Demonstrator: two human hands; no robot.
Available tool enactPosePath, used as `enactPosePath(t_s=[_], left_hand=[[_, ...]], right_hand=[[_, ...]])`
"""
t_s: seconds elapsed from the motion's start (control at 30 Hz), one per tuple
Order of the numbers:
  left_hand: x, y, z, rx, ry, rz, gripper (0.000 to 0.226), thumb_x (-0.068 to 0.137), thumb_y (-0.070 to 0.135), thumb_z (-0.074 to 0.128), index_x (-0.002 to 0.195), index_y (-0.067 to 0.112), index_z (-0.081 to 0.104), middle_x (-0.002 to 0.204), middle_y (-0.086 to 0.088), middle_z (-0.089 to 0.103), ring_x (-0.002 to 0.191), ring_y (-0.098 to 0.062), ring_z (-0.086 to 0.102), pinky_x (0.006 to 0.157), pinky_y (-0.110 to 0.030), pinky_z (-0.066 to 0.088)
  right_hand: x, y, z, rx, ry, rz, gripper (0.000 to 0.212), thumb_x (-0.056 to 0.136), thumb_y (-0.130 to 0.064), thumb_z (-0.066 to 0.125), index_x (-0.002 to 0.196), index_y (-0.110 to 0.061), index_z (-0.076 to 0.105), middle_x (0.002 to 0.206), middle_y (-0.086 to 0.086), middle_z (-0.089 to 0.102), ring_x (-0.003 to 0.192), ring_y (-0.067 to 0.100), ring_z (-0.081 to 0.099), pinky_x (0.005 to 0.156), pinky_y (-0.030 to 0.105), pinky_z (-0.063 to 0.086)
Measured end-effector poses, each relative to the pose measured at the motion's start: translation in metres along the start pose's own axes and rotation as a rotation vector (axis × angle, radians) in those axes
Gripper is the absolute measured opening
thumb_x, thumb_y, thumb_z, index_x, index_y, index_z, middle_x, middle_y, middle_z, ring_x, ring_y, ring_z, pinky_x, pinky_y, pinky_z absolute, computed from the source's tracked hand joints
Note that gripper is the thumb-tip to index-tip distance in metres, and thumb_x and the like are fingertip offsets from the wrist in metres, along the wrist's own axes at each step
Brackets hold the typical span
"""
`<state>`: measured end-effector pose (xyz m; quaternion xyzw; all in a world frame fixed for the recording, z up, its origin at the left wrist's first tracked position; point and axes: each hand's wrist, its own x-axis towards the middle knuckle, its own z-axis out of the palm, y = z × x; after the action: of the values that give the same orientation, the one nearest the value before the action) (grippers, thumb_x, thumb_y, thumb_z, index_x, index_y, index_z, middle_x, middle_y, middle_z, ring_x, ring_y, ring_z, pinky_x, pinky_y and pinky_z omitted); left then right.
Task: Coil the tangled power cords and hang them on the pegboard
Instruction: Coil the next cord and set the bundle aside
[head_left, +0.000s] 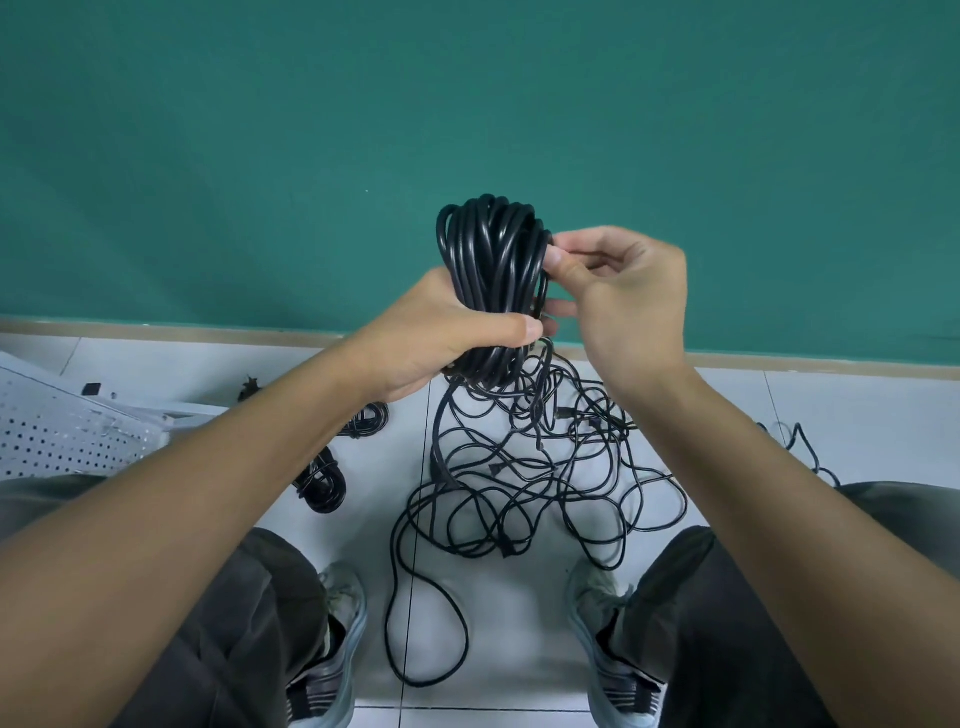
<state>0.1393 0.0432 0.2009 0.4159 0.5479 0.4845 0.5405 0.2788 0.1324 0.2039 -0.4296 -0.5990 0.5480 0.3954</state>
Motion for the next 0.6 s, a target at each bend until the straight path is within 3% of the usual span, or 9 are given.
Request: enactPosePath(t_s=[0.17,0.27,0.37,0.47,0.53,0.6], left_hand=[[-0.003,0.007,0.006,0.009,0.012,0.075,0.037,0.086,-0.004,0.069,0.106,0.028,0.070,0.097,0.007,0.077,0.105,-0.023,0.074,0.097,-0.041,0.057],[-0.007,0.009,0.008,0.005,0.049,0.100,0.035,0.089,-0.007,0.069,0.107,0.023,0.069,0.090,0.010,0.075,0.095,-0.014,0.074,0.090,-0.034,0.058],[-0.012,0.007,0.011,-0.080,0.098,0.112,0.029,0.091,-0.007,0.067,0.112,0.014,0.067,0.096,-0.002,0.075,0.091,-0.018,0.075,0.079,-0.029,0.058],[-0.019,0.007,0.014,-0.133,0.148,0.144,0.022,0.090,-0.001,0.069,0.111,0.007,0.069,0.101,-0.014,0.075,0.093,-0.028,0.075,0.080,-0.036,0.060],[-0.024,0.009,0.015,-0.176,0.201,0.171,0.014,0.088,0.005,0.071,0.101,0.009,0.071,0.099,-0.016,0.075,0.093,-0.032,0.074,0.085,-0.043,0.060],[-0.029,0.013,0.016,-0.209,0.259,0.171,0.003,0.087,0.011,0.073,0.087,0.013,0.070,0.093,-0.015,0.072,0.091,-0.030,0.072,0.083,-0.044,0.059]], right_hand=[[0.003,0.002,-0.001,-0.116,0.048,-0.106,0.018,0.089,-0.009,0.077,0.079,-0.022,0.070,0.079,0.005,0.073,0.078,0.031,0.074,0.074,0.045,0.064],[0.004,0.001,0.000,-0.073,0.052,-0.086,0.013,0.088,-0.010,0.078,0.082,-0.016,0.068,0.083,0.014,0.071,0.081,0.036,0.073,0.071,0.045,0.064],[0.001,-0.001,0.000,0.065,-0.062,0.013,0.013,0.093,-0.012,0.074,0.101,-0.008,0.065,0.085,0.010,0.068,0.073,0.030,0.070,0.063,0.038,0.062],[-0.014,0.004,0.010,0.159,-0.259,0.149,0.048,0.103,-0.039,0.058,0.121,0.006,0.060,0.096,0.014,0.067,0.067,0.017,0.058,0.056,0.025,0.046],[-0.026,0.007,0.014,0.108,-0.357,0.152,0.086,0.096,-0.069,0.047,0.125,0.011,0.056,0.105,0.024,0.067,0.075,0.025,0.054,0.072,0.030,0.045],[-0.035,0.006,0.015,0.062,-0.421,0.127,0.079,0.100,-0.068,0.033,0.123,0.001,0.065,0.118,0.023,0.071,0.102,0.023,0.068,0.099,0.040,0.048]])
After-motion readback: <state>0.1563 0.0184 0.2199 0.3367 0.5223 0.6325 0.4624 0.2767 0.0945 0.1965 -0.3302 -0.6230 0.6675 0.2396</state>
